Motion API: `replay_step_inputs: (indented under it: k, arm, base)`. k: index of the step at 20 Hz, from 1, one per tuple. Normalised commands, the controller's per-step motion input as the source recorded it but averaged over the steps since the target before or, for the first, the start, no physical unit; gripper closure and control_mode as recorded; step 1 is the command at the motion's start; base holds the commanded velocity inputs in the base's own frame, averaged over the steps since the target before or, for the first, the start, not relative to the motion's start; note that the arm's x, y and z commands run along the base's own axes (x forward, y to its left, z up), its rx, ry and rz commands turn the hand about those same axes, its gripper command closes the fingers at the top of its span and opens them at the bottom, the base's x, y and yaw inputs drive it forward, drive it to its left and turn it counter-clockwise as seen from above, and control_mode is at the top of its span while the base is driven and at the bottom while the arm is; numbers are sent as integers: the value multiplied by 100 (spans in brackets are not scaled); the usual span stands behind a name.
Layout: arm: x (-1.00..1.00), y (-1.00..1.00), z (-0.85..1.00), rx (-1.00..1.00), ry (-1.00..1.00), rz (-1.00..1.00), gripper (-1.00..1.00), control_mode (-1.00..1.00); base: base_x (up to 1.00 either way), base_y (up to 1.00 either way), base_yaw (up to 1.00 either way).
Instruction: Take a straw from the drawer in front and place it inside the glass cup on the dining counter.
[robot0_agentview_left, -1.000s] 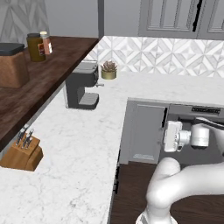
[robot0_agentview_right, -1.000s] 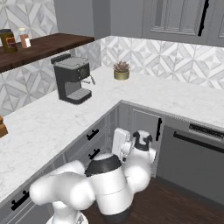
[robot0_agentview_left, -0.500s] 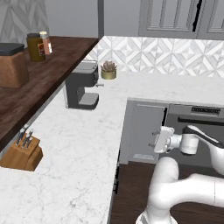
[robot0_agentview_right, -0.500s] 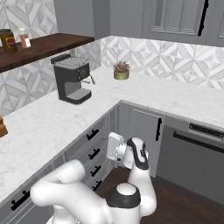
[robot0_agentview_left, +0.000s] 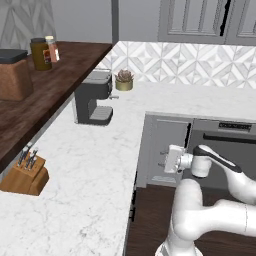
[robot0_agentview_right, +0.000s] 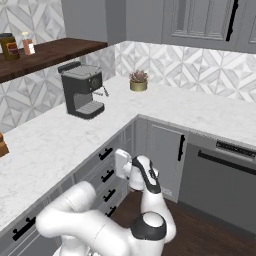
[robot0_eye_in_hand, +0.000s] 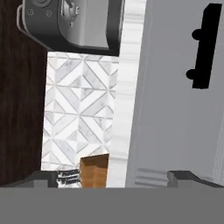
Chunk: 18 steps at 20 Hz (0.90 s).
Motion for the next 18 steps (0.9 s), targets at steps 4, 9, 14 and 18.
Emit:
replay_step_inputs:
  k: [4,9,14,18]
  arm:
    - [62,21,-35,-5,4,-11,-100,-100]
    - [53,23,-46,-8,3,-11,-100,-100]
    - [31,18,-30,-6,1,-6,-100,-100]
    - [33,20,-24,-3,0,-5,-100,-100]
  base:
    - [0,0,0]
    - [0,0,0]
    - [0,0,0]
    - [0,0,0]
